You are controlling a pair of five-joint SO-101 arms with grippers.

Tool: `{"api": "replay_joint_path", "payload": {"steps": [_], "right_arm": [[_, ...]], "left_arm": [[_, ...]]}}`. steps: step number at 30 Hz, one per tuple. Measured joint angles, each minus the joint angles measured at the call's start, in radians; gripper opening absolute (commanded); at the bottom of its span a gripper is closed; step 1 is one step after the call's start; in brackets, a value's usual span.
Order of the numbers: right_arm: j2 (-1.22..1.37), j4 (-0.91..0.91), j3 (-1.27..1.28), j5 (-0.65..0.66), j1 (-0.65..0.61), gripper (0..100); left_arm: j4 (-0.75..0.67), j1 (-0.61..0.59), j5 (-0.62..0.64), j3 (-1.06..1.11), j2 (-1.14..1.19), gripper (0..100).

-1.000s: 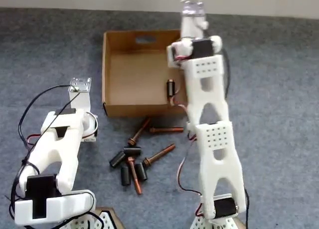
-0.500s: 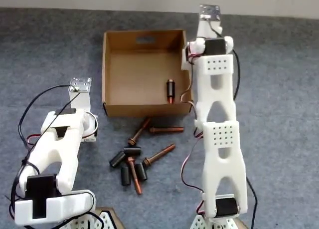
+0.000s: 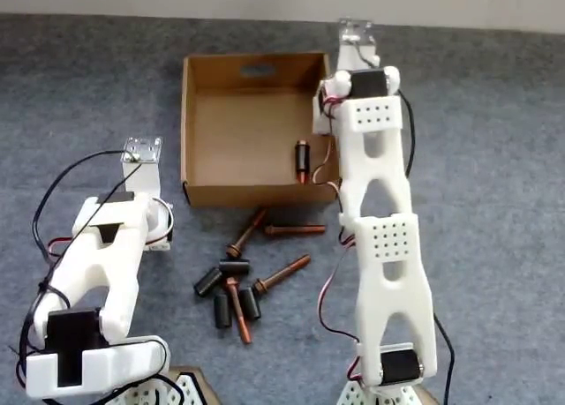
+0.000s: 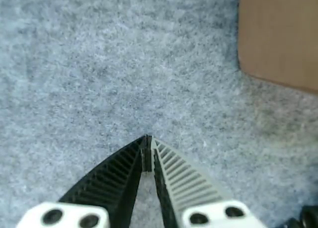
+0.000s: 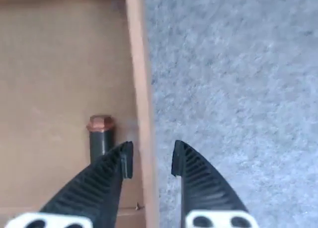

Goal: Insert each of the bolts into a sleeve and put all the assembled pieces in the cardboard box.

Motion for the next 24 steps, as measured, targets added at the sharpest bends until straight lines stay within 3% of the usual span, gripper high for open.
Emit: {"api": "replay_joint_path", "payload": {"steps": [4,11,17,21,24], "right_arm": [[0.0,0.0,0.049,0.0,-0.017,0.0],[0.002,0.0,0.058,-0.002,-0.02,0.5],[0.002,0.0,0.058,-0.16,-0.028,0.5],[0.002,0.0,0.058,-0.186,-0.031,1.0],[0.002,0.0,0.058,-0.187,-0.031,7.5]], "left_arm": [[0.0,0.0,0.0,0.0,0.0,3],[0.0,0.0,0.0,0.0,0.0,3],[0.0,0.0,0.0,0.0,0.0,3],[0.0,0.0,0.0,0.0,0.0,3],[0.0,0.0,0.0,0.0,0.0,3]]}}
